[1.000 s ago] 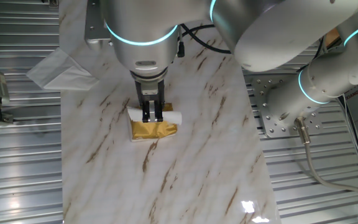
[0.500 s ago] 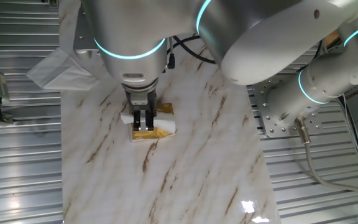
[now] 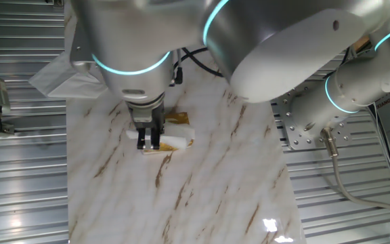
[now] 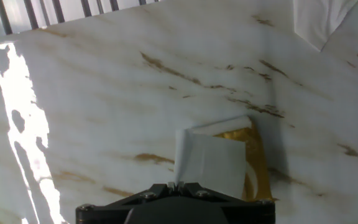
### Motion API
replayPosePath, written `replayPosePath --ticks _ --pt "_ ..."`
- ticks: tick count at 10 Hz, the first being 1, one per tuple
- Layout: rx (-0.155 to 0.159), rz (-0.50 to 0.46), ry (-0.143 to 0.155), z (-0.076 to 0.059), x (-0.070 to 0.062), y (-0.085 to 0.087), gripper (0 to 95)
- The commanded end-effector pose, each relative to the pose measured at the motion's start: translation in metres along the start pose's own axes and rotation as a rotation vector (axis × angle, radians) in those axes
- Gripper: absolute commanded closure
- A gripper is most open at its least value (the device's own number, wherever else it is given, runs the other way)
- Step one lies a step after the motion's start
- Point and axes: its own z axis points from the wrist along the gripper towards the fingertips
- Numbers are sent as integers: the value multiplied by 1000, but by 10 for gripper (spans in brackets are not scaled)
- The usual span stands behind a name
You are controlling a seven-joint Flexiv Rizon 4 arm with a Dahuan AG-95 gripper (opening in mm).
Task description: Pull out a napkin
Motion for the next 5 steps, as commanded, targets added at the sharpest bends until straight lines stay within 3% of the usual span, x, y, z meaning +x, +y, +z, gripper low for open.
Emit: replayPosePath --ticks 1,5 --pt "-2 7 -4 0 0 1 950" --pt "18 12 -9 2 -8 11 950"
